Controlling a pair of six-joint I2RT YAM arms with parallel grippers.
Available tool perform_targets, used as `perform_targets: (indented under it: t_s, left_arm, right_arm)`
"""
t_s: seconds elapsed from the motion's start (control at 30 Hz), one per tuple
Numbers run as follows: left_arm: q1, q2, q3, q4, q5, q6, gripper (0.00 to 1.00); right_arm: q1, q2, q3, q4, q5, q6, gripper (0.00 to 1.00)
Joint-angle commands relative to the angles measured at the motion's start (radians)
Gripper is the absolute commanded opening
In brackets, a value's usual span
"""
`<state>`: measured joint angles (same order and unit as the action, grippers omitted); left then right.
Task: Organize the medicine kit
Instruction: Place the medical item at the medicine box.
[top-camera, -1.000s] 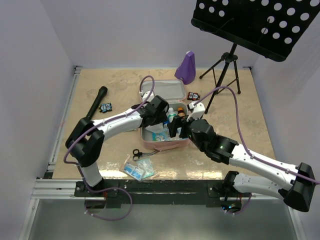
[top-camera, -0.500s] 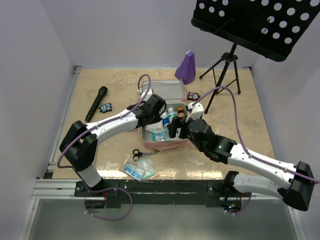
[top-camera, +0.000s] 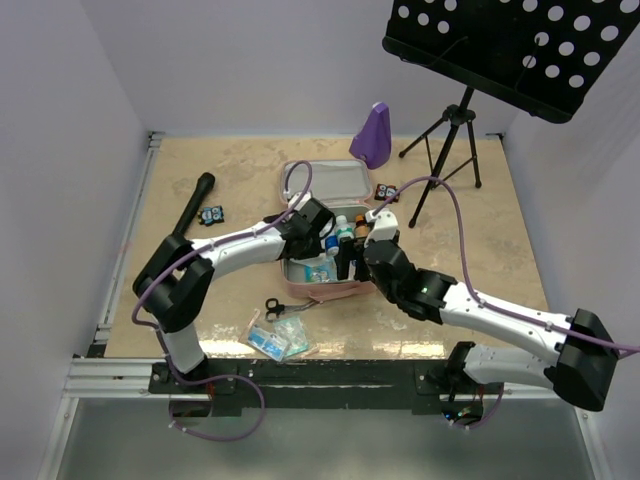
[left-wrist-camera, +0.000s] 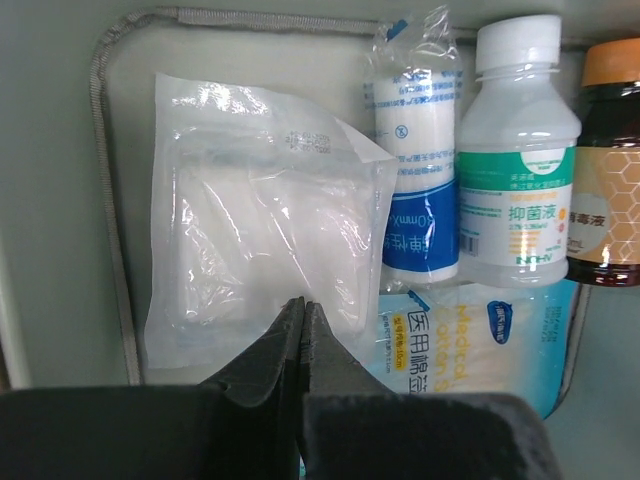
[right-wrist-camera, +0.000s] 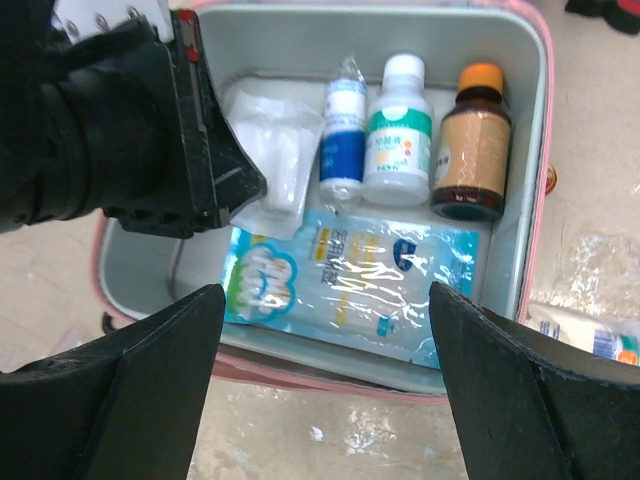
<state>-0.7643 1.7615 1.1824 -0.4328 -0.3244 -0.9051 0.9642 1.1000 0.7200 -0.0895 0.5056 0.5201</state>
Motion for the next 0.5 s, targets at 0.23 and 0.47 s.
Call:
perform_targets:
  t_s: [0.23, 0.47]
  left_arm:
    - [0.069, 0.038, -0.010, 0.068, 0.038, 0.018, 0.00]
    - [0.100, 0.055, 0.006, 0.115, 0.068, 0.026, 0.00]
  right_arm:
    - [-0.007, 0.064, -0.036, 0.020, -0.018, 0.089, 0.85]
    - [-0.007, 0.084, -0.036, 0.019, -0.039, 0.098, 0.84]
